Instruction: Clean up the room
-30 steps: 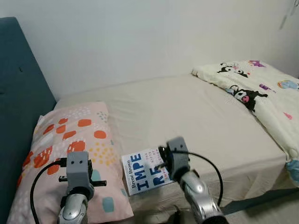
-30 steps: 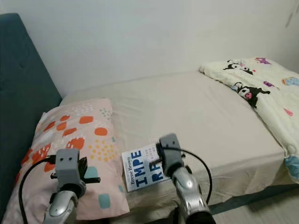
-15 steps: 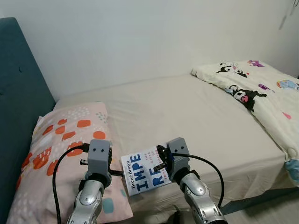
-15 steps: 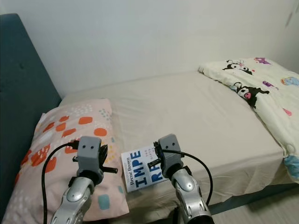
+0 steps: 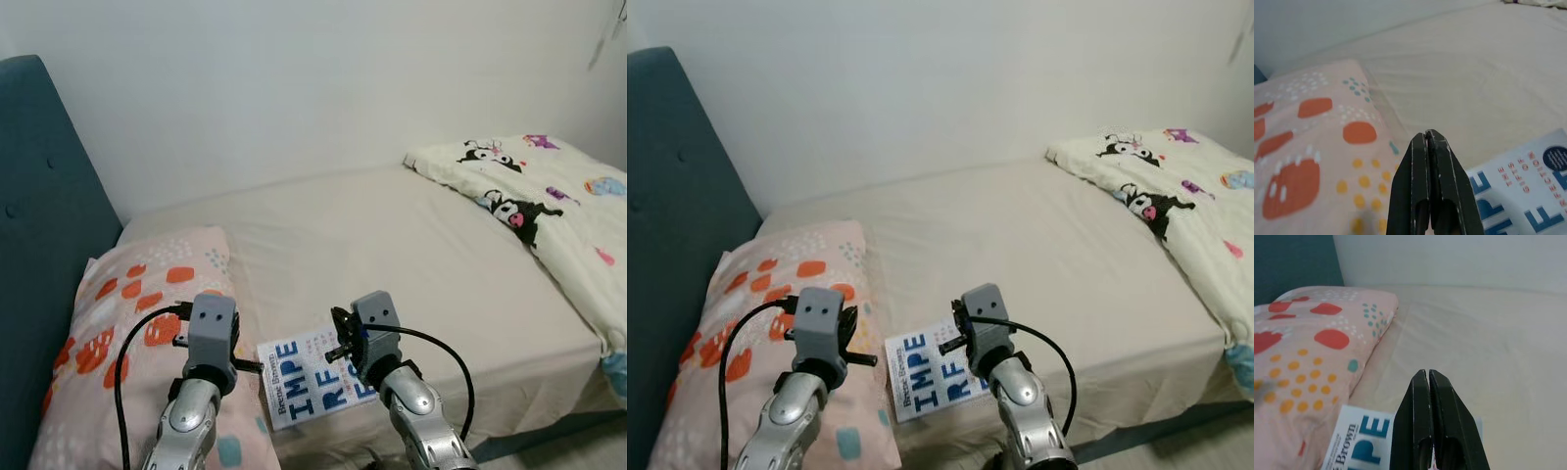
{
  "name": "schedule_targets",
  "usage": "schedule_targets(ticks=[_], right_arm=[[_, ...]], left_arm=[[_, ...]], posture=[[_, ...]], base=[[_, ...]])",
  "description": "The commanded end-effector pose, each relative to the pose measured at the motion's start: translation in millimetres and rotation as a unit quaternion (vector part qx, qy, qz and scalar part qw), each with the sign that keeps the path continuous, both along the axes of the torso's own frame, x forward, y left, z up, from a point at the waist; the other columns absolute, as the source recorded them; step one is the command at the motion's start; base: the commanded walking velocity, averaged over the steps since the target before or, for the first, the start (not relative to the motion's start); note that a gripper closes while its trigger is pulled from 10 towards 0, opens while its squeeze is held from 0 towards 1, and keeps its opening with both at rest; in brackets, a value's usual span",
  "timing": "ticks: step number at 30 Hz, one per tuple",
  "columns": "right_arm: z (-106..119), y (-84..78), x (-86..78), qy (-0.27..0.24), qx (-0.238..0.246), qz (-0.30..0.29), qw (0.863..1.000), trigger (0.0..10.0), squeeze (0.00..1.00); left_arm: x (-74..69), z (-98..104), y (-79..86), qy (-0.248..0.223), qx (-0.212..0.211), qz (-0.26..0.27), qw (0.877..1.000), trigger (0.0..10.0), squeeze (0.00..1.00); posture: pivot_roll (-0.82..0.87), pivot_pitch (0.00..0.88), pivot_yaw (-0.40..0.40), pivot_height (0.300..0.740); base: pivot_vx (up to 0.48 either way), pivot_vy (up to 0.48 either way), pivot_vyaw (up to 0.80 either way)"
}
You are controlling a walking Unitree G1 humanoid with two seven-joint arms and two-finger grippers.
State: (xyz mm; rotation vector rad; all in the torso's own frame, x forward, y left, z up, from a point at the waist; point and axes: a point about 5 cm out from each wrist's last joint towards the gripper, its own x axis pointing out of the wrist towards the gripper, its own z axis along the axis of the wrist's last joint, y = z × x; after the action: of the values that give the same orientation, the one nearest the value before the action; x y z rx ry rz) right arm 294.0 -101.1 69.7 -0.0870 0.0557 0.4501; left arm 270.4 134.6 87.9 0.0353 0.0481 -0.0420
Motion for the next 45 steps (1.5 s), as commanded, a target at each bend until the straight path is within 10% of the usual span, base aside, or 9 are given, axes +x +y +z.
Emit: schedule_targets(ticks=[1, 15, 45], right_arm=[[2.0, 3.7, 0.3, 0.0, 0.005, 0.007, 1.0, 10.0, 0.0], [1.0, 9.1, -0.7, 0.012, 0.003, 0.04, 0.999, 10.0, 0.0], [-1.9, 24.1, -1.4, 0.023, -0.004, 0.092, 0.995, 10.0, 0.0]], left_arm=[[-1.3, -1.3, 5.1, 0.002, 0.009, 0.007, 1.0, 10.0, 0.0], [-6.4, -2.2, 16.6, 0.002, -0.005, 0.034, 0.999, 10.0, 0.0], [-10.4, -10.0, 21.2, 0.001, -0.003, 0.021, 1.0, 10.0, 0.0]], posture=[[-0.06, 0.0, 0.007, 0.671], [-0.05, 0.0, -0.014, 0.739], [-0.05, 0.0, -0.004, 0.74]], base=[[0.0, 0.0, 0.0], [0.0, 0.0, 0.0], [0.0, 0.0, 0.0]])
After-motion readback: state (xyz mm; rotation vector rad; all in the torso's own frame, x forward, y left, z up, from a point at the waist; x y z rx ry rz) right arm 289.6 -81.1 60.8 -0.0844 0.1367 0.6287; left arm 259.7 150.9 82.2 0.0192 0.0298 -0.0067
